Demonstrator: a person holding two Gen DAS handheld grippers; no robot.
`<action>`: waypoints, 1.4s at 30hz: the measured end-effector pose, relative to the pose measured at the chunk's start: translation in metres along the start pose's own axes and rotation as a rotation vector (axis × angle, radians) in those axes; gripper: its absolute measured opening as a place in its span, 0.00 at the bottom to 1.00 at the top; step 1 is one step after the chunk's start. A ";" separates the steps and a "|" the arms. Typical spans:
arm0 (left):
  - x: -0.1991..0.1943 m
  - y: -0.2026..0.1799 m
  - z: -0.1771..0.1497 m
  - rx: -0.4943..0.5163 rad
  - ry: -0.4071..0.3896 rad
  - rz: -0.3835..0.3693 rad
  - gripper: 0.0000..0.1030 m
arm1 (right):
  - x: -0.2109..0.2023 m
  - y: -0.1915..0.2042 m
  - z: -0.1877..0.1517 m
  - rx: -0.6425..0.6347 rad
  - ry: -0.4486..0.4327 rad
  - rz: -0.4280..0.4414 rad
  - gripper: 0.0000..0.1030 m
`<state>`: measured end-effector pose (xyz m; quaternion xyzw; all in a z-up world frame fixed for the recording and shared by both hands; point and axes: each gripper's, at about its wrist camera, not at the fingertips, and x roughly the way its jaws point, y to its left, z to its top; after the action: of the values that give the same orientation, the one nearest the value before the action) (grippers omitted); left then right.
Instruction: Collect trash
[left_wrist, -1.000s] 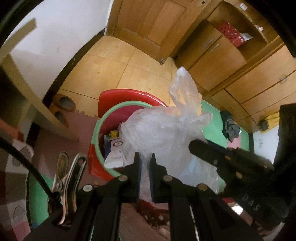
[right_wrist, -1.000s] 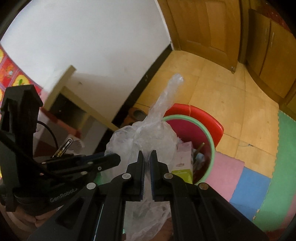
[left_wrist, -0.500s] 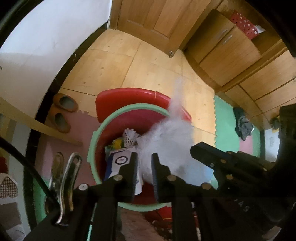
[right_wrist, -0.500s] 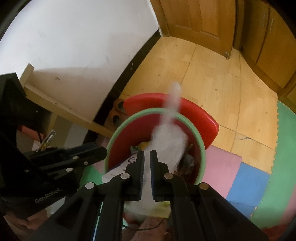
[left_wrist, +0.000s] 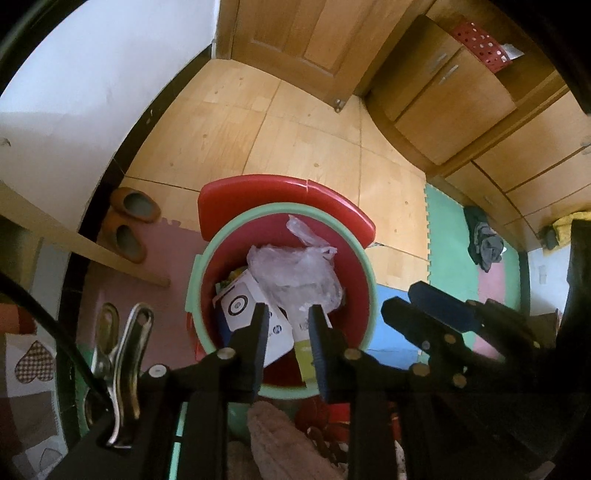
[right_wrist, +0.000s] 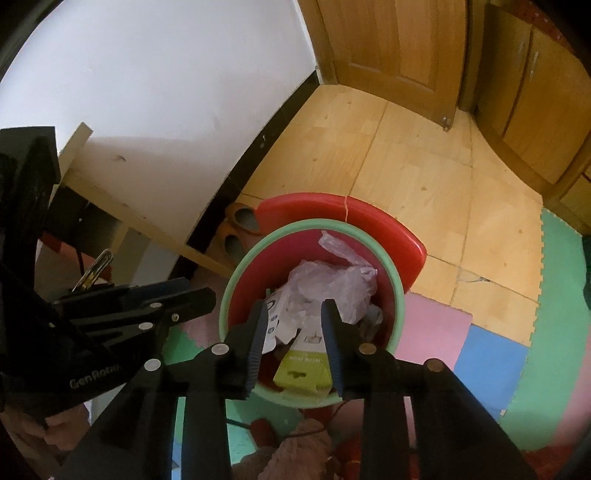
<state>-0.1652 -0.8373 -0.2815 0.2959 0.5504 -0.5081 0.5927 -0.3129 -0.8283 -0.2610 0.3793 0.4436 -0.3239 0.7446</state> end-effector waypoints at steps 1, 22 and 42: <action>-0.004 -0.001 -0.002 0.001 0.000 0.000 0.23 | -0.006 0.002 -0.003 0.004 -0.005 -0.008 0.31; -0.083 -0.007 -0.048 0.000 -0.045 0.079 0.33 | -0.080 0.041 -0.041 0.014 -0.111 -0.071 0.50; -0.090 -0.005 -0.062 0.010 -0.021 0.084 0.35 | -0.087 0.050 -0.054 0.039 -0.130 -0.090 0.50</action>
<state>-0.1804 -0.7579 -0.2087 0.3161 0.5288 -0.4886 0.6178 -0.3287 -0.7447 -0.1850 0.3513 0.4045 -0.3897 0.7491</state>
